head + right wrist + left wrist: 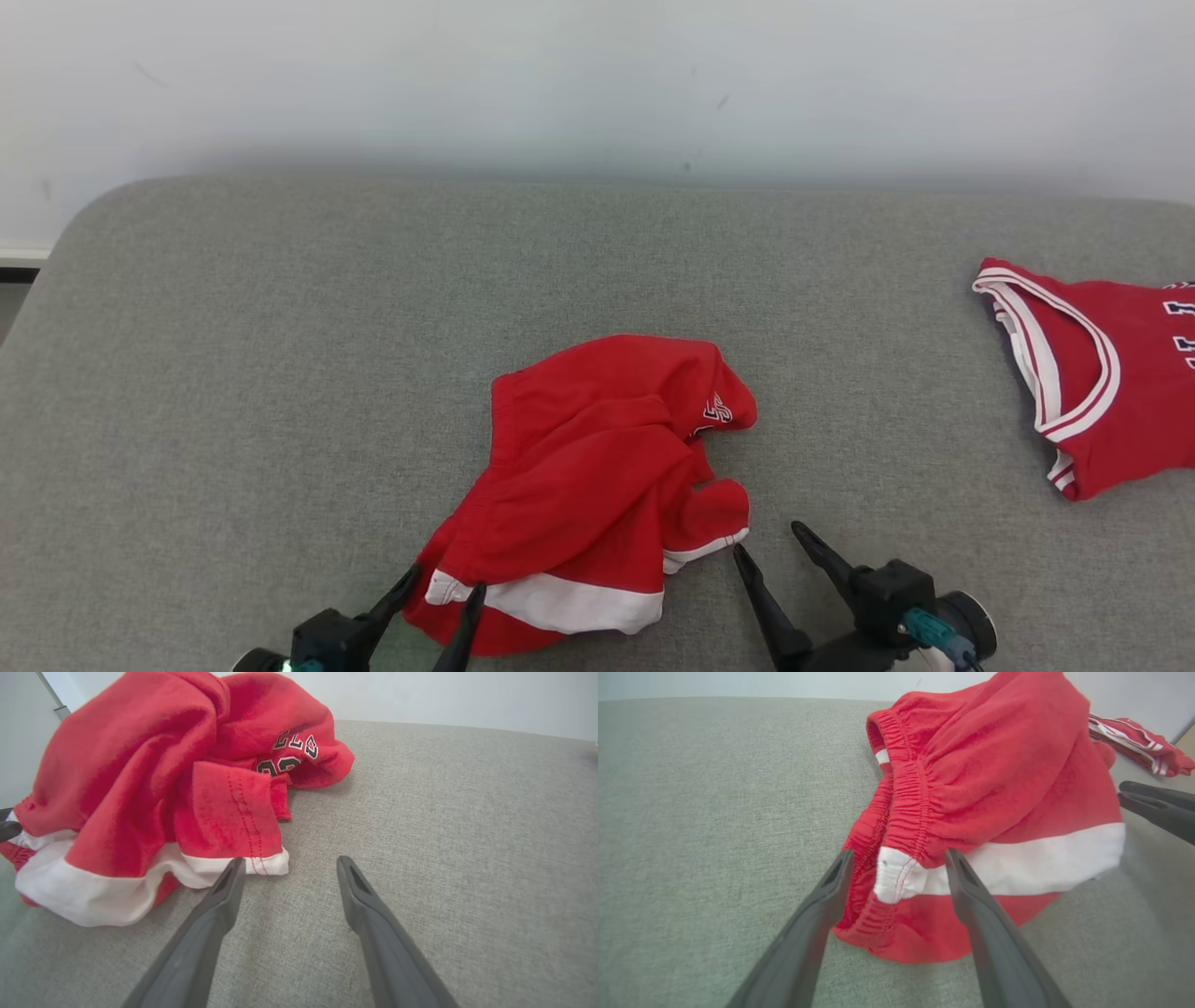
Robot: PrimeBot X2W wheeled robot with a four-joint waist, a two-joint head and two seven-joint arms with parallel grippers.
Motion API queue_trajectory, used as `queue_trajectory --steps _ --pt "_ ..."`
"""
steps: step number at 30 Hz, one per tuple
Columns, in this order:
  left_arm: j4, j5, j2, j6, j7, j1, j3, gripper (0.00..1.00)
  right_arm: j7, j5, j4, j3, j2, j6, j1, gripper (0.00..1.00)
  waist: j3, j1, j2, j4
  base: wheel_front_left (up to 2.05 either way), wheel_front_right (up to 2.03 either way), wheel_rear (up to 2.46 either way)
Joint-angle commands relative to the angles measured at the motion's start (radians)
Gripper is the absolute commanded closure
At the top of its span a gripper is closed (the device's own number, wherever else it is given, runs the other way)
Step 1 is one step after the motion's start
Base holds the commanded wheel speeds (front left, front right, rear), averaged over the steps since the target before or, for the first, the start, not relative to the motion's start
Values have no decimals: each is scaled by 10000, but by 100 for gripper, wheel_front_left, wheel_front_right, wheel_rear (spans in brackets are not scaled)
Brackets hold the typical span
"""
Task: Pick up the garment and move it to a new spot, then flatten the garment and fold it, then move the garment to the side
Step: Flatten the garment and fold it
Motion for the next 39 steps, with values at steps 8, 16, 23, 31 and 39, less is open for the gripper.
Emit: queue_trajectory --steps 8,16,23,31,39 --pt "682 -747 102 -10 -31 -829 -898 0 4 401 1049 1018 -128 3 -1136 0 277 0 0 108 0 0 0" --pt "880 -1396 -52 -2 -31 -1266 -1275 100 4 812 1912 1497 -131 3 -1713 100 396 0 0 309 0 0 0" --pt "385 -1489 143 -1 -29 -447 -912 100 5 1149 1316 1319 -524 4 -829 100 -45 0 0 222 0 0 0" --pt "-583 -1195 431 -1 -31 840 83 100 5 1673 12 786 -1211 4 868 100 -375 0 0 -12 0 0 0" --pt "-1727 -872 721 -1 -31 1428 887 100 282 3269 -1725 1058 -2156 4 1735 100 -351 0 0 -350 0 0 0"
